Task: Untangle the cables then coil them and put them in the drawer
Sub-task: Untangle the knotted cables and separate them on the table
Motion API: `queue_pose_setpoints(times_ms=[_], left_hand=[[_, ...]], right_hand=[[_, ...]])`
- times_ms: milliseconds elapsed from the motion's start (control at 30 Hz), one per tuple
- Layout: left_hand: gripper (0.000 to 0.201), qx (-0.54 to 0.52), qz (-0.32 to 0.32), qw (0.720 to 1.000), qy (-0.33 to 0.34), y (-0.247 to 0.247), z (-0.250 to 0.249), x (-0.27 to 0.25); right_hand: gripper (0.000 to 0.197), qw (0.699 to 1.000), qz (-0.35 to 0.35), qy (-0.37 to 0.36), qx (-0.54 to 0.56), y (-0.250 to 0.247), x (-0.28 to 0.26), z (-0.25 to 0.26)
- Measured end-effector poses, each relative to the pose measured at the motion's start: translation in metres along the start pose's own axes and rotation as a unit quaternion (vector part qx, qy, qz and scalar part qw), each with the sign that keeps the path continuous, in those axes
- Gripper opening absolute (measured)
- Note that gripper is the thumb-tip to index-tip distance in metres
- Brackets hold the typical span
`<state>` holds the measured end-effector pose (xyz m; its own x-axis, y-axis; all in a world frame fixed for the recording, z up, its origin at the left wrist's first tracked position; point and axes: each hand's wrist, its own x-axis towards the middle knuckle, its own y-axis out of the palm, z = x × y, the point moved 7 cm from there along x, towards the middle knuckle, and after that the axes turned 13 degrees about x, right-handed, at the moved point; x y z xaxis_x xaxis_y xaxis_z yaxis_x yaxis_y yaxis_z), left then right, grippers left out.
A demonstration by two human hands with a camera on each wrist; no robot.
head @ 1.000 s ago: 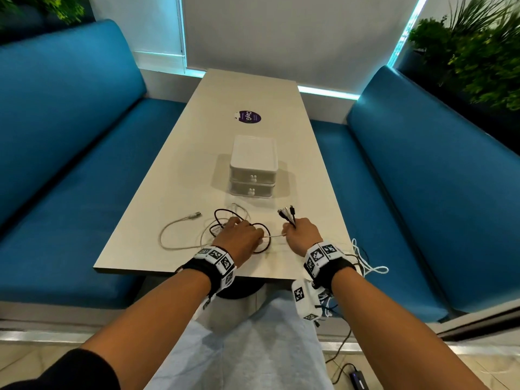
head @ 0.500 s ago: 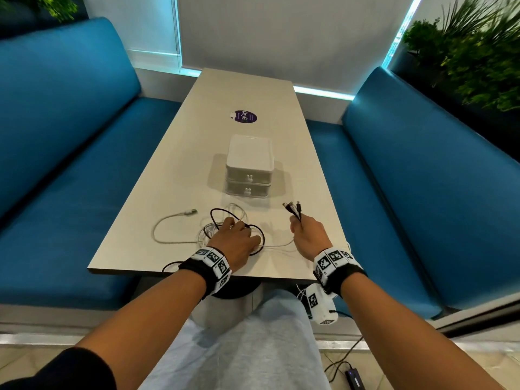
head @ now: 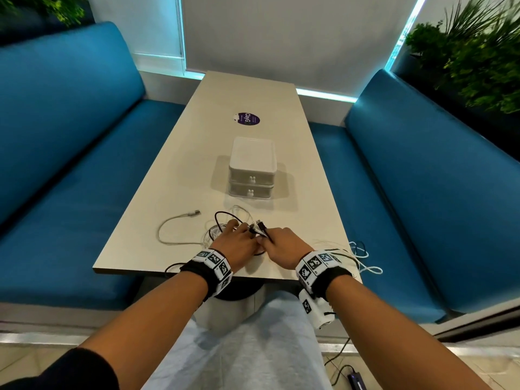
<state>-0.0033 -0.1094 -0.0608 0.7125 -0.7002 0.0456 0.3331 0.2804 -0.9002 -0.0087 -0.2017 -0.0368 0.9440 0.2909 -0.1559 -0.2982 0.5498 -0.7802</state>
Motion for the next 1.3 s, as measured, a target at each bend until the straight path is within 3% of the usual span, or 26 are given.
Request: queue_pose_setpoints(times_ms=[67, 167, 333, 467, 533, 633, 767, 967, 1100, 1300], left_hand=[[0.026, 0.000, 0.002, 1.000, -0.011, 0.004, 0.006, 0.000], [0.002, -0.004, -0.034, 0.999, -0.021, 0.009, 0.021, -0.001], [0.015, -0.023, -0.024, 0.999, -0.033, 0.016, 0.039, -0.006], [0.005, -0.047, -0.015, 0.998, -0.042, 0.013, 0.032, -0.002], [0.015, -0.041, 0.008, 0.998, -0.041, 0.012, 0.026, 0.003], [0.021, -0.016, 0.012, 0.999, -0.035, 0.003, 0.014, 0.012], [0.017, -0.003, 0.023, 0.999, -0.042, 0.000, 0.010, 0.018], [0.016, -0.016, 0.030, 0.998, -0.056, 0.004, 0.017, 0.017], [0.025, -0.058, -0.013, 0.996, -0.066, 0.008, 0.024, 0.009], [0.024, -0.058, 0.020, 0.995, -0.079, 0.018, 0.044, 0.003]], right_hand=[[0.032, 0.998, 0.003, 0.007, -0.060, 0.001, -0.002, -0.011], [0.034, 0.988, 0.003, 0.067, -0.141, -0.009, -0.010, -0.037], [0.032, 0.960, -0.050, 0.171, -0.215, -0.045, -0.025, -0.074], [0.026, 0.952, -0.103, 0.210, -0.196, -0.051, -0.024, -0.080], [0.026, 0.955, -0.137, 0.227, -0.131, -0.050, -0.021, -0.076], [0.032, 0.971, -0.164, 0.171, -0.035, -0.039, -0.007, -0.053], [0.031, 0.991, -0.112, 0.078, 0.001, -0.011, 0.006, -0.025], [0.032, 0.996, -0.047, 0.077, 0.018, 0.007, 0.010, -0.031], [0.031, 0.995, -0.040, 0.067, -0.067, 0.003, 0.004, -0.036], [0.026, 0.977, -0.068, 0.123, -0.163, -0.036, -0.013, -0.066]])
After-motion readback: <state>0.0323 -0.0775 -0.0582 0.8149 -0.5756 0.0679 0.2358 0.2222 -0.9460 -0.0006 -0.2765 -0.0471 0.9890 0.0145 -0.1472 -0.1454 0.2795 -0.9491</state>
